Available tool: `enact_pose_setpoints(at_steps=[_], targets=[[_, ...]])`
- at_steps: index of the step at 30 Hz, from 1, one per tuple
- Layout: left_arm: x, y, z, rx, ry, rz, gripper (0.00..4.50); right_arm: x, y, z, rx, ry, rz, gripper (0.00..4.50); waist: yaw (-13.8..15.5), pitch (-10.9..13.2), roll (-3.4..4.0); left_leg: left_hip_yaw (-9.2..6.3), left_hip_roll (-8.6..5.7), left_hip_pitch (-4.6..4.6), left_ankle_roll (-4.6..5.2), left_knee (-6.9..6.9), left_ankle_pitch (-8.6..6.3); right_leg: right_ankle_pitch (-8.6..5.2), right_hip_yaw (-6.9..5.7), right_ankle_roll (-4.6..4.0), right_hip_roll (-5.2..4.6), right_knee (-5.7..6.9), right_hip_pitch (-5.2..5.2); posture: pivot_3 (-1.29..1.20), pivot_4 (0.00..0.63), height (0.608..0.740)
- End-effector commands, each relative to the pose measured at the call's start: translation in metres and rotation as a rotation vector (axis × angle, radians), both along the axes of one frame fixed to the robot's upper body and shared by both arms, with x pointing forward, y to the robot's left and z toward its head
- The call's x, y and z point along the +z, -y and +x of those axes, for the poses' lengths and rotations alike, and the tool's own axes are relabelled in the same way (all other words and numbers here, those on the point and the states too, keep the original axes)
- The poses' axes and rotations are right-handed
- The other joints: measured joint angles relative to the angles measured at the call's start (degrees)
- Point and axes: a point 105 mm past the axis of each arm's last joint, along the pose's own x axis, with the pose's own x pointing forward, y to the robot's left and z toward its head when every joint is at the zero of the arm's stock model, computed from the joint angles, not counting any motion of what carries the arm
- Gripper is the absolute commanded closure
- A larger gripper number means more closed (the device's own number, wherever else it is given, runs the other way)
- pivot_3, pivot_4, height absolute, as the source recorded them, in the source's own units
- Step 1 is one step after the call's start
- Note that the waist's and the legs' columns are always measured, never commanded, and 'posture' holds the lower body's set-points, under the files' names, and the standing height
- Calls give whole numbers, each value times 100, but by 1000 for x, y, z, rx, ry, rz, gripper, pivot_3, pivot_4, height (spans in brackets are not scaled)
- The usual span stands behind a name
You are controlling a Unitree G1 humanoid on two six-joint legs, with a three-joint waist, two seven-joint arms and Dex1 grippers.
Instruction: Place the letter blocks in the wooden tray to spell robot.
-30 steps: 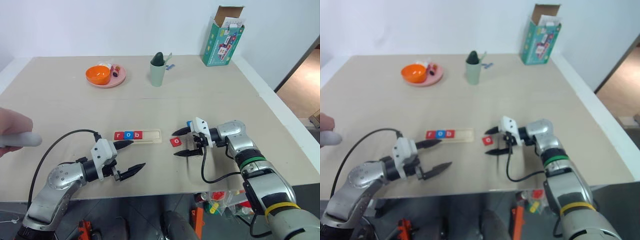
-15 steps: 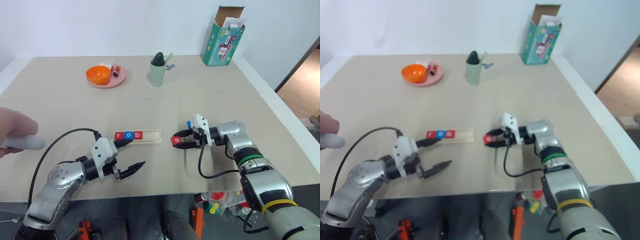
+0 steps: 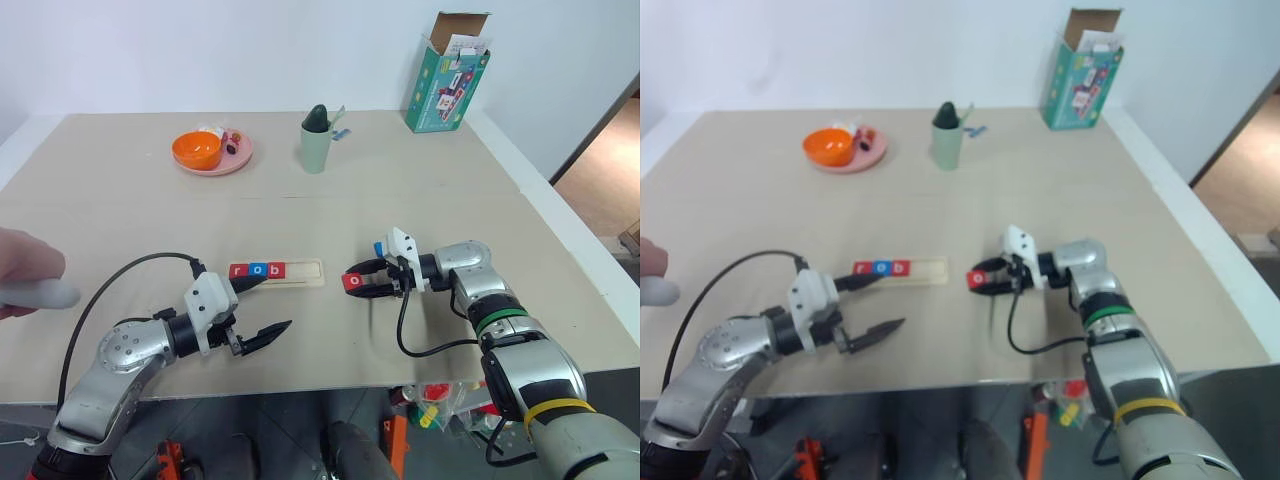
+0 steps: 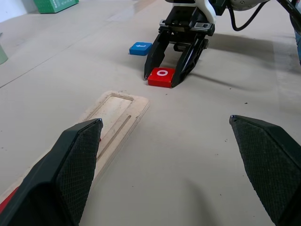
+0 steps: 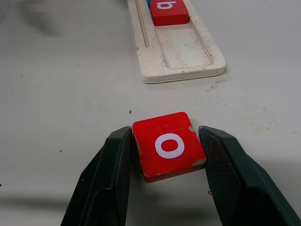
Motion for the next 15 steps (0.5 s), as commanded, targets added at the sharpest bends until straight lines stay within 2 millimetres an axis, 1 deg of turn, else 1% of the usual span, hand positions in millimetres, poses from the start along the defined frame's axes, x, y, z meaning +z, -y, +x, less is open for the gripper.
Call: enact_pose_setpoints(at_steps=[1, 5, 8, 9, 15], targets=[[8, 2, -1, -14, 36, 2, 0, 11, -4, 1, 22, 42, 26, 2386, 0, 0, 0, 0, 0, 0, 0, 0, 0, 0, 0, 0, 0, 0, 0, 0, 150, 740], [8, 2, -1, -14, 32, -3, 0, 9, -5, -3, 32, 16, 42, 2386, 0, 0, 0, 0, 0, 0, 0, 0, 0, 0, 0, 1, 0, 0, 1, 0, 150, 740], [7, 1, -1, -12, 31, -3, 0, 10, -6, 0, -6, -19, 69, 3060, 0, 0, 0, 0, 0, 0, 0, 0, 0, 0, 0, 1, 0, 0, 1, 0, 150, 740], [7, 1, -1, -12, 31, -2, 0, 10, -7, 1, -19, -25, 70, 3192, 0, 0, 0, 0, 0, 0, 0, 0, 0, 0, 0, 1, 0, 0, 1, 0, 150, 740], [6, 0, 0, -11, 31, 3, 0, 10, -7, 2, -25, -13, 54, 3192, 0, 0, 0, 0, 0, 0, 0, 0, 0, 0, 0, 1, 0, 0, 1, 0, 150, 740]])
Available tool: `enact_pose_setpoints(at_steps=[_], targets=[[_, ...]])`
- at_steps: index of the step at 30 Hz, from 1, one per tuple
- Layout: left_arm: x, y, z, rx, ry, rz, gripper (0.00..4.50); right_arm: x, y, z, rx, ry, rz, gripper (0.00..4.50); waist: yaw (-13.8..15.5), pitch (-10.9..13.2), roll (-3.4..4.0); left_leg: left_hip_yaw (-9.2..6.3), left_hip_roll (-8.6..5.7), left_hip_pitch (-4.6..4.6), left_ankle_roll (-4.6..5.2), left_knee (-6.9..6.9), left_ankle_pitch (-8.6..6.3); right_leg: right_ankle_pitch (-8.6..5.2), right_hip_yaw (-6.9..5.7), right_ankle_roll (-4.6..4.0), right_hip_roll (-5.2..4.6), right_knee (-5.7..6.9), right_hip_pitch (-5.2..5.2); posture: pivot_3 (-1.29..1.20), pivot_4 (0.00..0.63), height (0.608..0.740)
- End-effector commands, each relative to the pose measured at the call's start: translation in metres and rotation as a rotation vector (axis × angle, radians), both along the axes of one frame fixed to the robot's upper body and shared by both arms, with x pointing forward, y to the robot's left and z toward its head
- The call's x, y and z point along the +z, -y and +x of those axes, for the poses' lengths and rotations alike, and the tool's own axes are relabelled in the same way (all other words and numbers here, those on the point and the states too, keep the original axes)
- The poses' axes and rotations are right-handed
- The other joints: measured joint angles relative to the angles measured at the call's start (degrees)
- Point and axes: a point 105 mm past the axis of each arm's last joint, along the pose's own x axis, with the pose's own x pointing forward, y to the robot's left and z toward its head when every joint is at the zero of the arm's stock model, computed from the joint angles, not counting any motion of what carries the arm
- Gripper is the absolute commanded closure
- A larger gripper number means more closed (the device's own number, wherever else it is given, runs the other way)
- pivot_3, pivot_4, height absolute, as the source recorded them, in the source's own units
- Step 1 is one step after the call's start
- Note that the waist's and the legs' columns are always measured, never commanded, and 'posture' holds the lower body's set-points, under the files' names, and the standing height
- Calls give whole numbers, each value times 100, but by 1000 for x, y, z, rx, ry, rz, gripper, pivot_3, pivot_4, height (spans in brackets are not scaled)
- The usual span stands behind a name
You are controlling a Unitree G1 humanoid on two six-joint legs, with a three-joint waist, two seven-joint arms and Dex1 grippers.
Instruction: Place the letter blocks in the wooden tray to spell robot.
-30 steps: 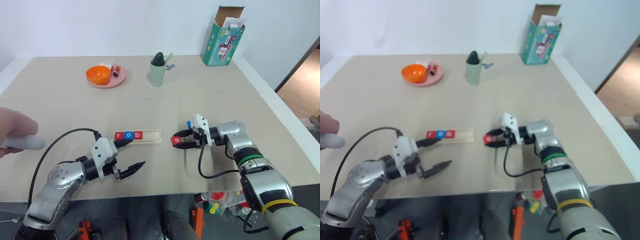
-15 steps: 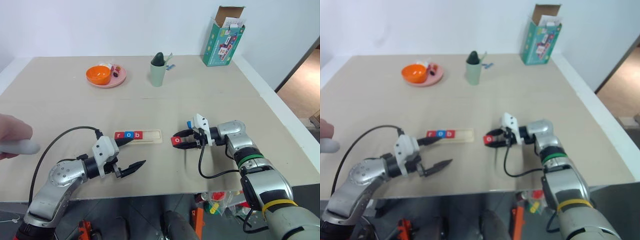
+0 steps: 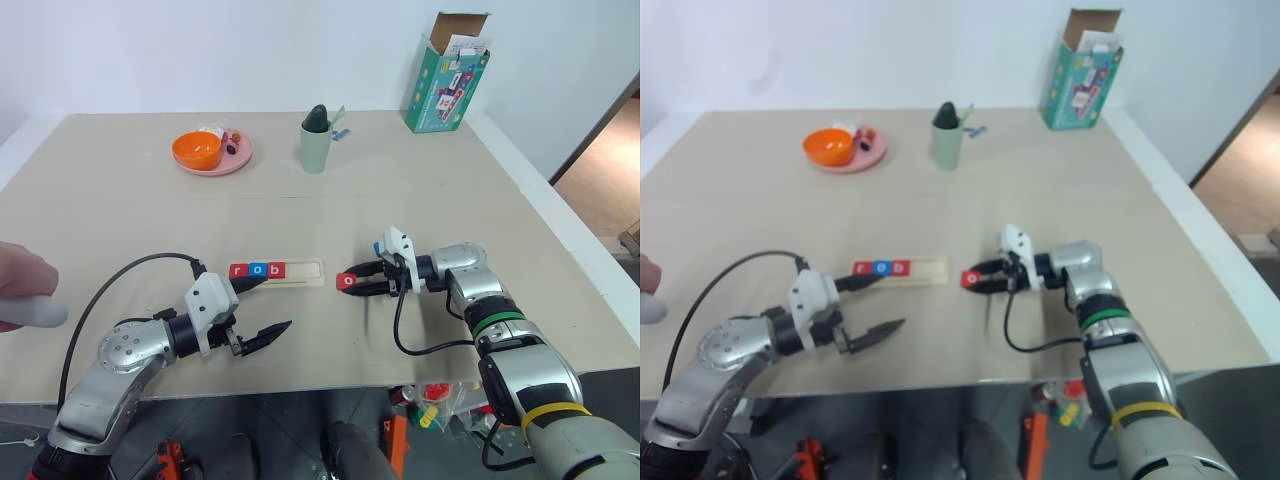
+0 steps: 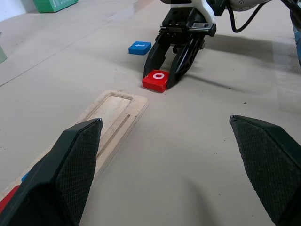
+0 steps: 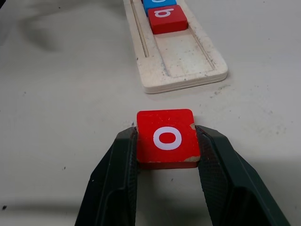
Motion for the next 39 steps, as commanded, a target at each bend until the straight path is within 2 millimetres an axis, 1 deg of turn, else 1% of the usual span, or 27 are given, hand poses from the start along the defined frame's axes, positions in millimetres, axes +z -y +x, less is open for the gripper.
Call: enact_pose_setpoints(at_steps=[1, 6, 10, 12, 19, 22, 25, 31, 39], targets=[[7, 0, 1, -9, 35, 3, 0, 11, -1, 3, -6, 47, 22, 3192, 0, 0, 0, 0, 0, 0, 0, 0, 0, 0, 0, 0, 0, 0, 0, 0, 150, 740], [7, -2, 3, 6, 42, 2, 0, 27, -8, 7, 0, 95, 45, 3192, 0, 0, 1, -1, 0, 0, 0, 0, 0, 0, -1, 0, 1, 0, 0, 0, 150, 740], [9, -12, 11, 84, 62, -9, 0, 52, -28, 10, 17, 126, 85, 3192, -7, 2, 3, 0, 1, 0, 0, 0, 0, 1, 0, -1, 1, 0, -2, 0, 150, 740], [9, -15, 13, 108, 60, -23, 0, 56, -38, 10, 26, 139, 70, 3192, -7, 2, 4, -1, 3, 0, 0, 0, 0, 3, -1, -2, 3, 1, -3, 0, 150, 740], [8, -19, 17, 156, 59, -36, 0, 52, -78, 11, 31, 172, 19, 3192, -2, 3, 4, 0, 3, -4, 0, -1, 0, 1, -3, -1, 1, 1, -5, 0, 150, 740], [8, -19, 17, 159, 60, -34, 0, 47, -85, 9, 50, 173, -5, 3192, 0, 3, 4, -3, 3, -8, 0, -1, 0, 1, -6, -2, 0, 1, -8, 0, 150, 740], [7, -20, 17, 167, 63, -32, 0, 42, -89, 11, 45, 172, -30, 3192, 0, 3, 4, -2, 2, -10, 0, -1, 0, 1, -6, -2, -1, 1, -9, 0, 150, 740], [7, -22, 16, 180, 65, -37, 0, 37, -91, 15, 28, 163, -53, 3192, 0, 3, 5, -3, 3, -10, 0, -1, 0, 1, -8, -2, 0, 1, -12, 0, 150, 740], [6, -23, 15, 194, 66, -36, 0, 36, -96, 18, 22, 156, -50, 3192, -4, 3, 5, -2, 3, -13, 0, -2, 0, 1, -7, -3, 0, 1, -17, 0, 150, 740]])
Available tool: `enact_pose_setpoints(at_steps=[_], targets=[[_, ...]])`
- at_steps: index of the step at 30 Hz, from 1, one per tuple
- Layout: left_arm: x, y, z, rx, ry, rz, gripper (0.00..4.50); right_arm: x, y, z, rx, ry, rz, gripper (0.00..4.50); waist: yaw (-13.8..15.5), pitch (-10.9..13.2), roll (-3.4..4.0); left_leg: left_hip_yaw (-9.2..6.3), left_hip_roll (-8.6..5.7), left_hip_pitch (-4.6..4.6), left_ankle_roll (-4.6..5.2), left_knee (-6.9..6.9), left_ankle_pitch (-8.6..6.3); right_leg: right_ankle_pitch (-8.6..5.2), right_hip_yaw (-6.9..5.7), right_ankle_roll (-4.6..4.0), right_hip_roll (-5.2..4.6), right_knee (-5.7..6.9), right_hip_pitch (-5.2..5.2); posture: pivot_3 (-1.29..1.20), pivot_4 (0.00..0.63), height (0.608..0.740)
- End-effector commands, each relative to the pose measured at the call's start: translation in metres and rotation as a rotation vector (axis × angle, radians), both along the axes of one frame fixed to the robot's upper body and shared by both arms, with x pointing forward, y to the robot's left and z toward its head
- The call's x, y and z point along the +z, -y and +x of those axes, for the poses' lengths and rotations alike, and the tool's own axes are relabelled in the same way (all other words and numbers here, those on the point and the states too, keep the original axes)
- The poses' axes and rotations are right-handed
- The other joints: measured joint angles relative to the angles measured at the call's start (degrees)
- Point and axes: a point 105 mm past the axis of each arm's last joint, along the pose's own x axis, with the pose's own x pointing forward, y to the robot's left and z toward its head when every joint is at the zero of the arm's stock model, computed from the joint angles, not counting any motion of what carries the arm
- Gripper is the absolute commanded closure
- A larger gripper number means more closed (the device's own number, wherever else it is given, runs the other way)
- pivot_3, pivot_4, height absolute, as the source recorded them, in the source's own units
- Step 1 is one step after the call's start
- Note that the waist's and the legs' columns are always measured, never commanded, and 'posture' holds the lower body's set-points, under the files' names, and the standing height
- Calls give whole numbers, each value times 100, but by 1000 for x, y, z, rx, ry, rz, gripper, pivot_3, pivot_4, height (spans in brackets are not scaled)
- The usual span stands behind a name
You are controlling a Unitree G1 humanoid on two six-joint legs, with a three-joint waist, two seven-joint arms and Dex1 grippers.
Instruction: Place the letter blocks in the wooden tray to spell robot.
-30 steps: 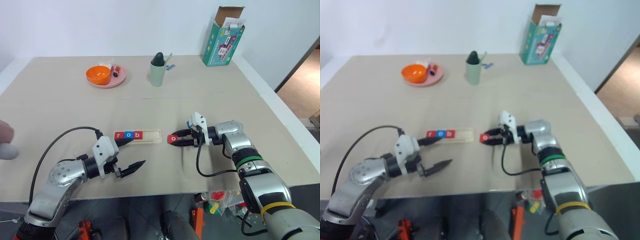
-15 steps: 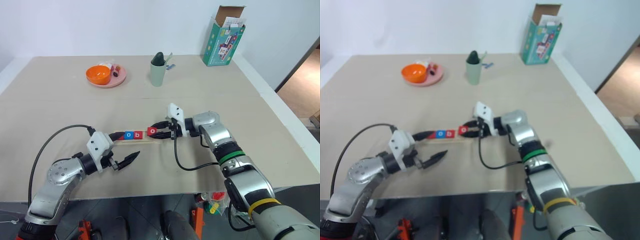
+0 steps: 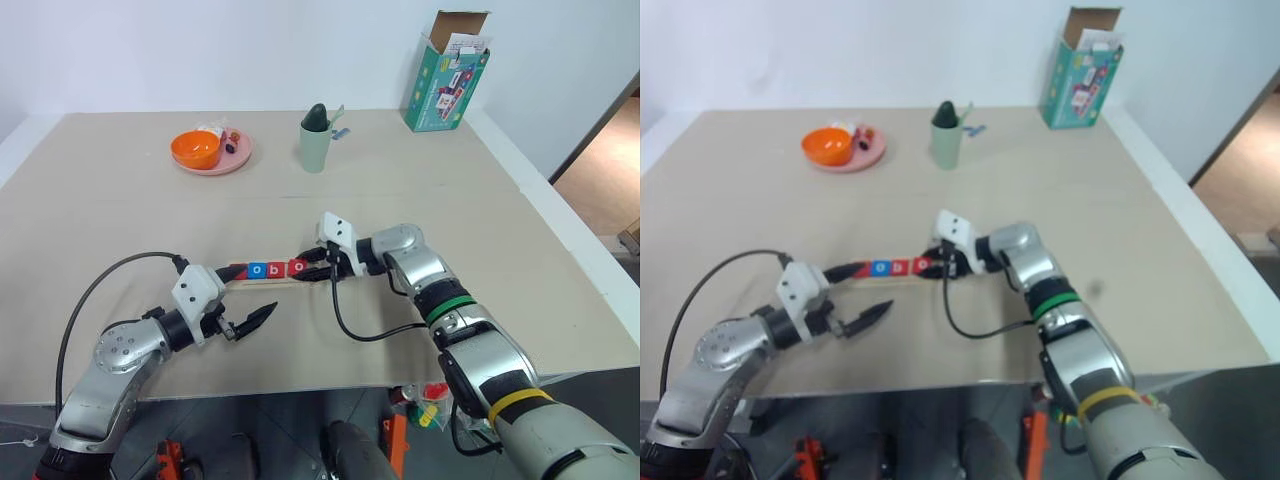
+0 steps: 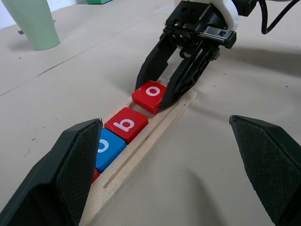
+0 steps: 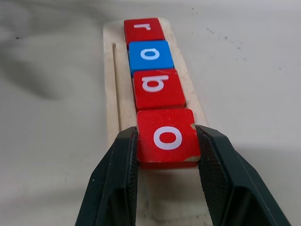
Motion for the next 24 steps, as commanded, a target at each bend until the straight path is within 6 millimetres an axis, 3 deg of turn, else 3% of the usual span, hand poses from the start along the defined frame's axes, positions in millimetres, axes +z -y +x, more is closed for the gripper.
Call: enact_pose_setpoints(at_steps=[1, 24], targets=[[10, -4, -2, 14, 51, 2, 0, 15, -8, 4, 15, 48, 21, 3192, -1, 0, 0, 1, 0, 0, 0, 0, 0, 0, 1, 0, 0, 0, 0, 0, 150, 740], [4, -4, -3, 28, 43, 15, 0, 9, -16, 5, 14, 40, 11, 3192, -3, 0, 1, 3, 2, -10, 0, -1, 0, 1, 2, -2, 1, 3, -16, 0, 150, 740]])
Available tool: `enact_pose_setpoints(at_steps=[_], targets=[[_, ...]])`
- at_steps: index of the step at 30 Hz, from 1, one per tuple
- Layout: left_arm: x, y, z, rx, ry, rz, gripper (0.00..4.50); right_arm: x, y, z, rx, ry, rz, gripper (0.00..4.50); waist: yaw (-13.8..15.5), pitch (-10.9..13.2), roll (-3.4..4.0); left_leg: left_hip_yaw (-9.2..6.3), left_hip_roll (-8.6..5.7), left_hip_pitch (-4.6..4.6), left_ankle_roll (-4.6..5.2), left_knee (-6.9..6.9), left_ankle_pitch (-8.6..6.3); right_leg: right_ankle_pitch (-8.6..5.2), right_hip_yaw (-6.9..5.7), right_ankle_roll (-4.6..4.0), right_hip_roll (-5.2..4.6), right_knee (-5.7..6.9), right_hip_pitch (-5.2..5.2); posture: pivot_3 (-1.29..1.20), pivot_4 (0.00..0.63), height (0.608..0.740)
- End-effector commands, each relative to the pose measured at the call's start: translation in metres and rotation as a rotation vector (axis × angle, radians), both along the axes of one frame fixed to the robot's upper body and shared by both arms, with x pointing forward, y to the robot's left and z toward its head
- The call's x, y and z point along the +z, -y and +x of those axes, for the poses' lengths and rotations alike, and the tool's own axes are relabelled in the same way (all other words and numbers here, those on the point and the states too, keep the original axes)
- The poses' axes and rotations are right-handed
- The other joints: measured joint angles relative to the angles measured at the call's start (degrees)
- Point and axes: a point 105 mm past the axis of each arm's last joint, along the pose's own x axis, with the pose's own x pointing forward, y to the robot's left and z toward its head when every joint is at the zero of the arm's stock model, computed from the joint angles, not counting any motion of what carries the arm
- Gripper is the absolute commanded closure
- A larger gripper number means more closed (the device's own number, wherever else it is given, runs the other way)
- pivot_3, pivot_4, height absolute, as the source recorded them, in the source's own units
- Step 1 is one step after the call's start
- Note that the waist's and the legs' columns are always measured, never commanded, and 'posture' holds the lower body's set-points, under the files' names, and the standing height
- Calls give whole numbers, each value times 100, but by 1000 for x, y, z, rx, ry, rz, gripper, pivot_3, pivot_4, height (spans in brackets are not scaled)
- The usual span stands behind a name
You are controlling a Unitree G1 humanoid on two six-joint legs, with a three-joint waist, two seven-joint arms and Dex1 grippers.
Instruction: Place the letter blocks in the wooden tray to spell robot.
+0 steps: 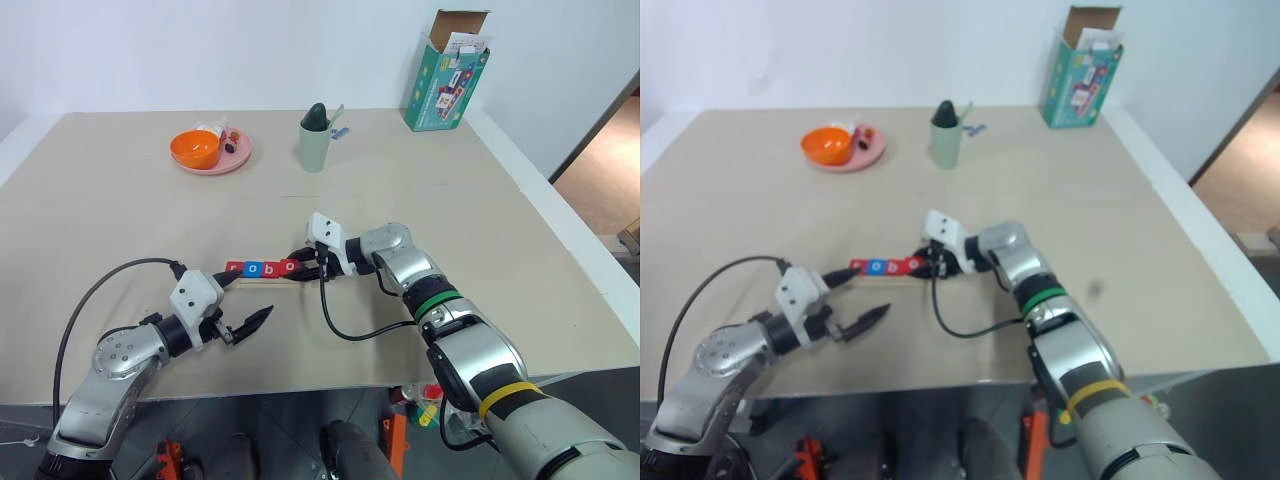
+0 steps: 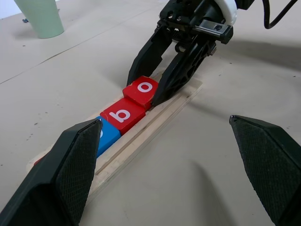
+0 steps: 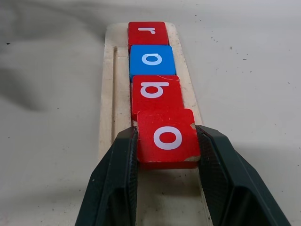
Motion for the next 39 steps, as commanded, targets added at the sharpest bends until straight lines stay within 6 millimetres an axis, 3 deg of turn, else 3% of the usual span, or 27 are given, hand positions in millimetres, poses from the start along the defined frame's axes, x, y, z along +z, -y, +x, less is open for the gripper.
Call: enact_pose_setpoints(at_steps=[1, 27, 28, 34, 39], targets=[[10, 0, -2, -5, 55, 6, 0, 12, -3, 2, 12, 27, 13, 3192, 0, 0, 0, 0, 0, 0, 0, 0, 0, 0, 0, 0, 0, 0, 0, 0, 150, 740], [8, 1, -1, -18, 55, 27, 0, 2, 2, 4, -39, -38, 11, 3192, 0, 0, 0, 0, 0, 1, 0, 0, 0, 0, 0, 0, 0, 0, 1, 0, 150, 740], [8, 1, -1, -18, 55, 27, 0, 3, 1, 4, -41, -33, 14, 2221, 0, 0, 0, 0, 0, 1, 0, 0, 0, 0, -1, 0, 0, 0, 1, 0, 150, 740], [7, 0, -1, -16, 55, 31, 0, 6, 0, 2, -25, -40, 25, 162, 0, 0, 0, -1, 0, 0, 0, 0, 0, 0, -1, -1, 1, 1, 0, 0, 150, 740], [7, 1, 0, -19, 57, 35, 0, 9, -1, 2, -27, -34, 39, 39, 0, 0, 0, 0, 0, 0, 0, -1, 0, 0, -1, -1, 1, 1, 0, 0, 150, 740]])
